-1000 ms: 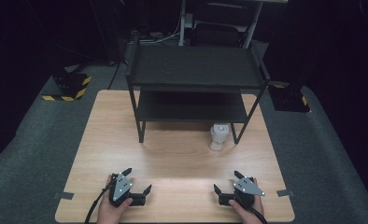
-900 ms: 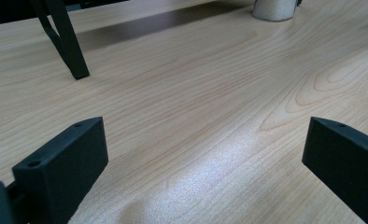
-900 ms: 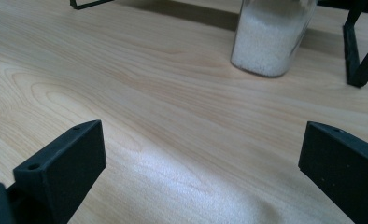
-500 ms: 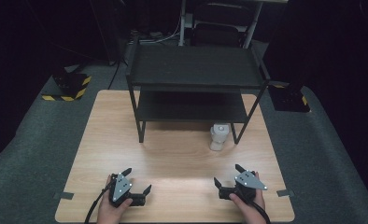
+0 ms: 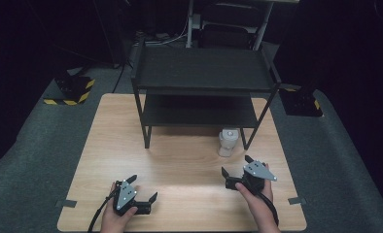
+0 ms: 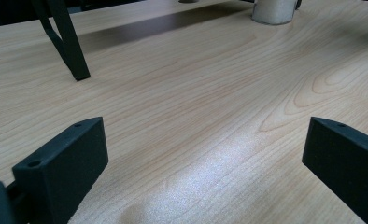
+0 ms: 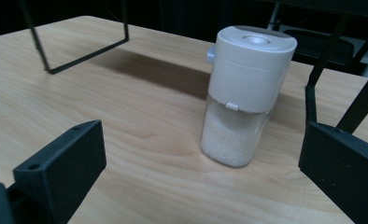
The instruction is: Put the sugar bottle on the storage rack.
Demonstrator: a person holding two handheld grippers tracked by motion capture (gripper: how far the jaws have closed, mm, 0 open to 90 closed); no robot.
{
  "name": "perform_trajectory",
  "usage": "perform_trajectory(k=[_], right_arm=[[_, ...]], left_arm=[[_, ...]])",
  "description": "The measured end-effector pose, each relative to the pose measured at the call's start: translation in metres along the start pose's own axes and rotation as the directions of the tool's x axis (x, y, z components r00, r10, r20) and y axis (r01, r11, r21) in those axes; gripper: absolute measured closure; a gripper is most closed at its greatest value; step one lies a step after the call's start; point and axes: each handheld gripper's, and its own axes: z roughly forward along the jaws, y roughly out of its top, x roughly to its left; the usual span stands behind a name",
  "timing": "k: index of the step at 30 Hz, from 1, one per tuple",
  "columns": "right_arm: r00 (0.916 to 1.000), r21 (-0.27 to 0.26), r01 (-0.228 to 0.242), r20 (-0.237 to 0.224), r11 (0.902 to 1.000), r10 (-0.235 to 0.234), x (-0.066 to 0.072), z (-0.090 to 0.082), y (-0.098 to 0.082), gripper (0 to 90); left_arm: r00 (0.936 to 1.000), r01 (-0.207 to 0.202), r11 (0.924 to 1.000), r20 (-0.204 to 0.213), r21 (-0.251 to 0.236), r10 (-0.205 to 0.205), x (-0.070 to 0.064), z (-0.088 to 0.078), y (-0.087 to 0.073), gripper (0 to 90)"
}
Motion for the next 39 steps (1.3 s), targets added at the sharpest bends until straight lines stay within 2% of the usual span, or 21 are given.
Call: perform_trajectory(k=[11,15,20,21,22,23,30,34,37,39], right_arm=[[0.9982,-0.018,-0.025,0.055,0.9995,0.026,0.003,0.028,0.008,0.4],[0.9947,-0.026,-0.051,0.088,0.9984,0.053,0.004,0.045,0.003,0.6],[0.9904,-0.033,-0.06,0.122,0.9976,0.064,0.006,0.06,-0.003,1.0],[0.9863,-0.04,-0.059,0.152,0.9975,0.064,0.008,0.067,-0.007,2.3],[0.9863,-0.04,-0.059,0.152,0.9975,0.064,0.008,0.067,-0.007,2.3],[0.9836,-0.049,-0.063,0.166,0.9968,0.071,0.008,0.074,-0.011,2.3],[0.9769,-0.083,-0.082,0.191,0.9932,0.097,0.009,0.089,-0.019,3.9],[0.9717,-0.103,-0.089,0.21,0.9907,0.109,0.014,0.096,-0.022,9.5],[0.9664,-0.128,-0.109,0.219,0.9859,0.135,0.017,0.102,-0.024,15.6],[0.9638,-0.142,-0.099,0.233,0.9849,0.13,0.021,0.104,-0.024,18.9]], left_arm=[[1.0,0.0,1.0,0.006,-0.002,0.0,0.001,0.0,0.0,0.5],[1.0,-0.005,1.0,0.006,-0.004,0.005,0.001,0.0,-0.001,0.5],[1.0,-0.007,1.0,0.006,-0.005,0.007,0.001,0.0,-0.001,0.5],[0.9999,-0.007,1.0,0.007,-0.005,0.007,0.001,0.0,-0.001,0.5],[0.9999,-0.007,1.0,0.007,-0.005,0.007,0.001,0.0,-0.001,0.5],[0.9999,-0.006,1.0,0.008,-0.005,0.006,0.001,0.0,-0.001,0.5],[0.9999,-0.009,0.9999,0.008,-0.005,0.009,0.001,0.0,-0.001,0.5],[0.9999,-0.01,0.9999,0.007,-0.005,0.01,0.001,0.0,-0.001,0.5],[0.9999,-0.012,0.9999,0.006,-0.005,0.012,0.001,0.0,-0.001,0.5],[0.9998,-0.018,0.9998,0.005,-0.004,0.018,0.0,-0.001,-0.001,0.5]])
